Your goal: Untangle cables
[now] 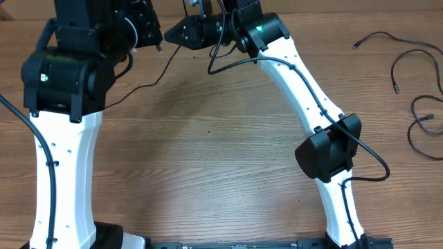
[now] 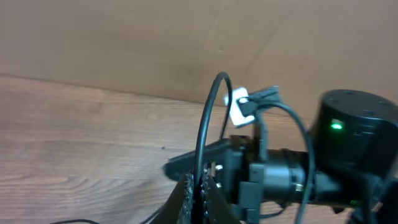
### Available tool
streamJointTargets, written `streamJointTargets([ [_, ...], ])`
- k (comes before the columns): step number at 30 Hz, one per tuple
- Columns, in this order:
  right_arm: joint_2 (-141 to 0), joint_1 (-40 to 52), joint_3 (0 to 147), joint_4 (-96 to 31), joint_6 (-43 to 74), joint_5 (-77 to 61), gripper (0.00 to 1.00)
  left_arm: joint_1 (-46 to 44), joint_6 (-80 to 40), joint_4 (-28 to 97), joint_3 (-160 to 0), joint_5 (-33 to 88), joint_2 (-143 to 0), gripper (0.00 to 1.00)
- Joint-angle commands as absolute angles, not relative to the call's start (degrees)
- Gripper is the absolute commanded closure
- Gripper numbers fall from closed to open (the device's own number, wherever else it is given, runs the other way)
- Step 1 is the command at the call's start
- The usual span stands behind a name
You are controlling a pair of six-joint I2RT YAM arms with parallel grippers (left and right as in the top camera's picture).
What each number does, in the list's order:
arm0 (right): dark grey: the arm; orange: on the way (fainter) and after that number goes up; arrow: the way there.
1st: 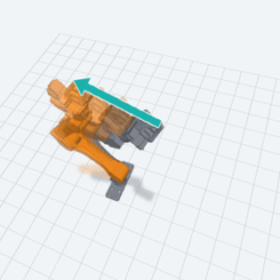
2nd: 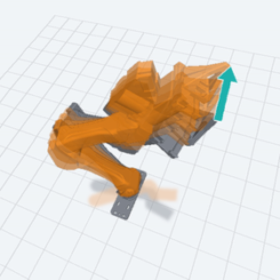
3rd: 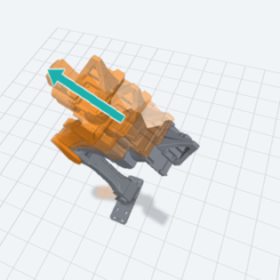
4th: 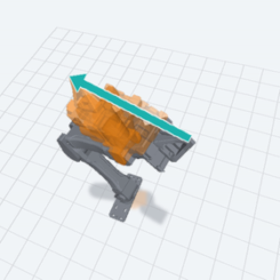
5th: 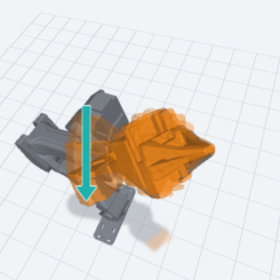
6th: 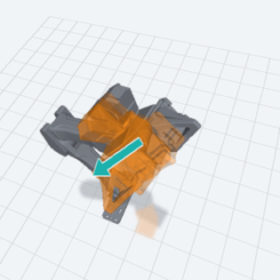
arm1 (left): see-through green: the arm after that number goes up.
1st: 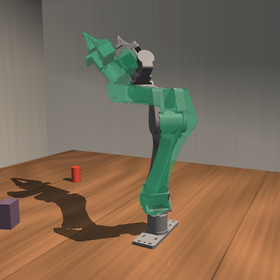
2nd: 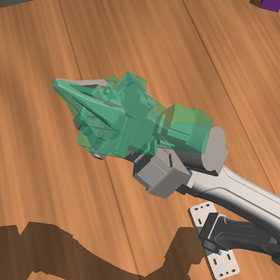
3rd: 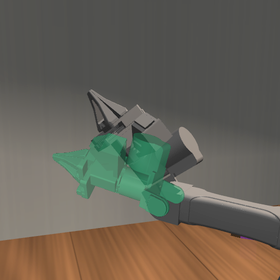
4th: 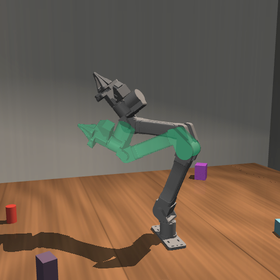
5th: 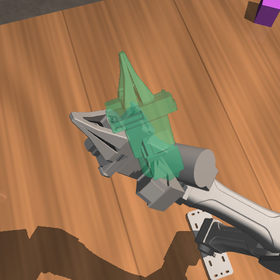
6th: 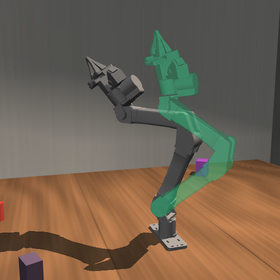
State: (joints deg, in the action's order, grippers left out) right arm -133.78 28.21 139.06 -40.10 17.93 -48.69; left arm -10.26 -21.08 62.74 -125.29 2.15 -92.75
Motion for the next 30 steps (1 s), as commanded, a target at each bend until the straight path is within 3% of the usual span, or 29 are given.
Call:
streamJointTargets([
  [1, -131.8, 27.5, 140.2, -40.4, 18.2, -48.1, 0.96, -7.9, -21.9, 63.5, -126.6, 1.9, -91.5, 0.96],
  [8, -131.8, 24.7, 140.2, -44.1, 17.5, -44.4, 0.96, -6.2, -21.8, 64.0, -126.6, 1.9, -91.6, 0.95],
  [9, -131.8, 24.4, 140.2, -44.2, 17.6, -44.4, 0.96, -6.2, -21.8, 64.1, -126.6, 1.9, -91.6, 0.85],
  [10, -131.8, 23.9, 140.2, -44.2, 17.6, -44.4, 0.96, -6.2, -21.8, 64.2, -126.6, 1.9, -91.6, 0.63],
  [12, -131.8, 22.7, 140.2, -44.2, 17.5, -44.3, 0.96, -6.2, -20.7, 64.7, -126.5, 1.9, -91.6, 0.00],
  [17, -131.6, 16.9, 140.3, -46.4, 16.2, -41.0, 0.96, -6.2, -15.3, 68.7, -126.5, 1.9, -91.6, 0.00],
  [30, -125.5, -2.0, 140.3, -54.4, 7.9, -25.4, 0.96, -6.4, -15.0, 72.5, -126.5, 2.0, -91.6, 0.00],
])
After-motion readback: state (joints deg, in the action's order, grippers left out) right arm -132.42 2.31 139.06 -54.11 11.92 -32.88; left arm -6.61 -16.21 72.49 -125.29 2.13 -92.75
